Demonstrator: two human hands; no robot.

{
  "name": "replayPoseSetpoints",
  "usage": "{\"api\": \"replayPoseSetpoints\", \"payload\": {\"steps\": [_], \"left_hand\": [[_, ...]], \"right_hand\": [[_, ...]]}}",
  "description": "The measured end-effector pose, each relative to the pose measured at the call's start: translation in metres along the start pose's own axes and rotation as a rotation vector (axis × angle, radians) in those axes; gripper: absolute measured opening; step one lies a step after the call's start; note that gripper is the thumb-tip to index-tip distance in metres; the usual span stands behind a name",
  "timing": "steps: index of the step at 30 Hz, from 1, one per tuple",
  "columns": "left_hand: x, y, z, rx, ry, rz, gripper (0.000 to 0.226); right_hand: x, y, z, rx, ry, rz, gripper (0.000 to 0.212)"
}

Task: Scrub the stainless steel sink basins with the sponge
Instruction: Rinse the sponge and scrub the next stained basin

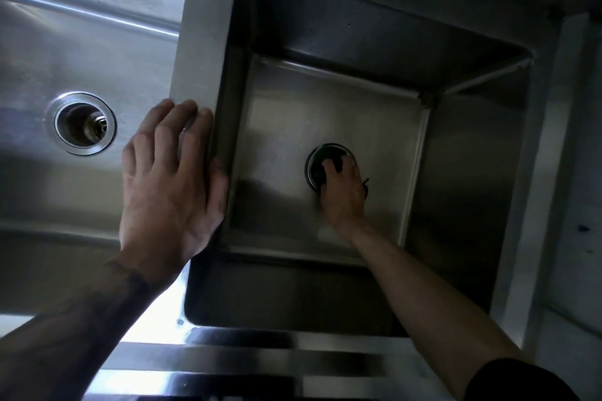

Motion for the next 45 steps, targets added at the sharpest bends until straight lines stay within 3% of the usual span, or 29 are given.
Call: {"api": "replayPoseSetpoints", "payload": {"steps": [4, 8, 12, 15, 17, 19, 22, 25, 29, 32, 35, 38, 41, 45], "left_hand": [[0.001, 0.002, 0.000, -0.016, 0.009, 0.008, 0.054], [0.001, 0.002, 0.000, -0.009, 0.011, 0.017, 0.054], [0.000, 0.001, 0.000, -0.007, 0.010, 0.018, 0.054], [0.000, -0.001, 0.000, -0.005, 0.003, 0.009, 0.055], [-0.001, -0.001, 0.001, -0.004, -0.004, -0.001, 0.054], [-0.001, -0.001, 0.001, 0.005, 0.001, -0.011, 0.054], [-0.001, -0.001, 0.000, 0.007, 0.001, -0.016, 0.053], [0.000, -0.001, 0.001, 0.003, 0.001, -0.007, 0.054], [-0.001, 0.000, -0.001, -0.002, 0.003, -0.010, 0.053], [0.000, 0.001, -0.001, 0.001, 0.013, -0.006, 0.053], [0.000, 0.001, -0.001, 0.006, 0.012, -0.003, 0.054], [0.000, 0.000, -0.001, 0.011, 0.001, -0.007, 0.054], [-0.001, 0.000, -0.001, 0.017, -0.009, -0.015, 0.053], [-0.002, -0.002, -0.002, 0.010, -0.016, -0.024, 0.052]], "right_hand": [[-0.003, 0.010, -0.015, -0.144, -0.251, -0.283, 0.052], [0.011, 0.016, -0.016, -0.189, -0.497, -0.950, 0.052], [0.014, 0.015, 0.005, -0.049, -0.224, -0.649, 0.071], [0.021, 0.010, 0.009, -0.121, 0.128, -0.373, 0.081], [0.023, 0.006, 0.005, -0.143, 0.189, -0.299, 0.075], [0.012, 0.004, 0.006, -0.075, 0.093, -0.360, 0.068], [-0.015, 0.000, 0.005, 0.031, -0.207, -0.561, 0.065], [-0.024, 0.007, -0.003, 0.007, -0.446, -0.824, 0.062], [0.004, 0.029, -0.008, -0.164, -0.546, -1.416, 0.021], [0.037, 0.052, -0.016, -0.037, -0.570, -1.524, 0.021], [0.065, 0.066, -0.038, 0.149, -0.612, -1.357, 0.051], [0.072, 0.068, -0.053, 0.282, -0.570, -0.785, 0.075], [0.045, 0.054, -0.069, 0.324, -0.383, -0.540, 0.079], [-0.013, 0.032, -0.071, 0.404, -0.323, -0.452, 0.081]]}}
Point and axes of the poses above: each hand's wrist, its own z-axis away from the middle knuckle, its own y-axis out of the back of the hand, x = y × z, the point moved 3 cm from there along -z, towards the middle knuckle, and after that the axes turned 3 degrees about -y, right-handed, at the moved point
